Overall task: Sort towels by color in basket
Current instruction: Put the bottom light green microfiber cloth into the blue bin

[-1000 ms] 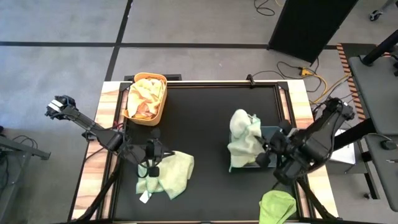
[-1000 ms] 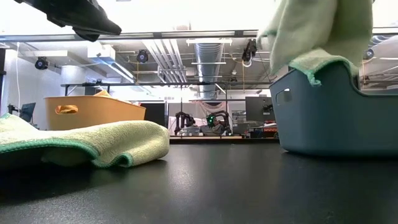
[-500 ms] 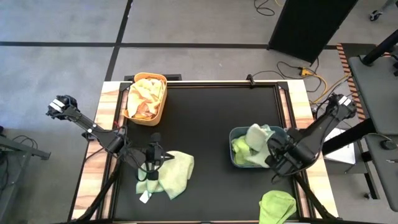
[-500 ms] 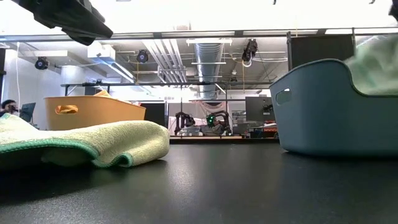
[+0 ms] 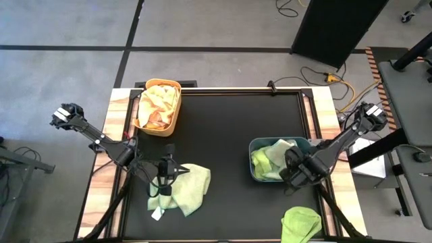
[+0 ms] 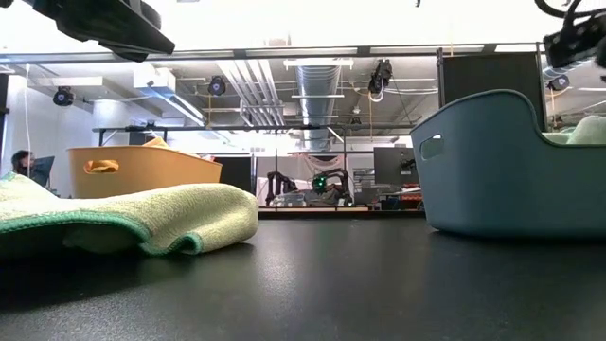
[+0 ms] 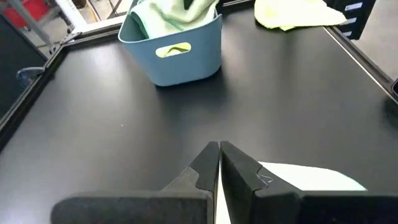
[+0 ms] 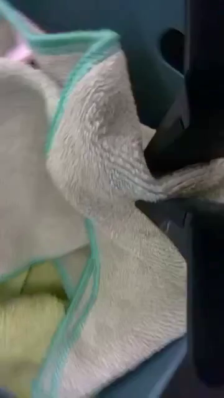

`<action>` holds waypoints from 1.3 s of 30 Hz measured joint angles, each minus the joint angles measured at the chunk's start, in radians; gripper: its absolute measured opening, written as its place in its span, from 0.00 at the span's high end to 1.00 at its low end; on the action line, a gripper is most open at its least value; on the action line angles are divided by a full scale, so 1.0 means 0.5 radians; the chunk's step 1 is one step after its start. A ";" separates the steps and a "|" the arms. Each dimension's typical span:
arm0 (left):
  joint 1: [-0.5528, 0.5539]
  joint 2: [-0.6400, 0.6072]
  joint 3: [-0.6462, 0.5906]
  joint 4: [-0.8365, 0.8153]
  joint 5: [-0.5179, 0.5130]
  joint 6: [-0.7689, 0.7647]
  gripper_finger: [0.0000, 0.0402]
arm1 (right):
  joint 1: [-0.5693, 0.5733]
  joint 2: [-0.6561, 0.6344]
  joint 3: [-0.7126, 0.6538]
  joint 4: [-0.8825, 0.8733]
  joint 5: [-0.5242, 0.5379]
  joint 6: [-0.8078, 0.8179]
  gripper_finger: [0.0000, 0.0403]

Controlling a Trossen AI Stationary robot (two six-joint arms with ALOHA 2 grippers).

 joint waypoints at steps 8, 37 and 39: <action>0.000 0.000 0.000 0.047 -0.001 0.165 1.00 | -0.276 0.000 -0.029 0.152 -0.101 0.381 0.58; 0.000 0.000 0.001 0.015 -0.001 0.421 1.00 | -0.663 0.376 0.333 -0.321 -0.176 0.080 0.48; 0.000 0.000 0.000 0.009 -0.001 0.415 1.00 | -0.651 0.379 0.523 -0.520 -0.135 0.101 0.48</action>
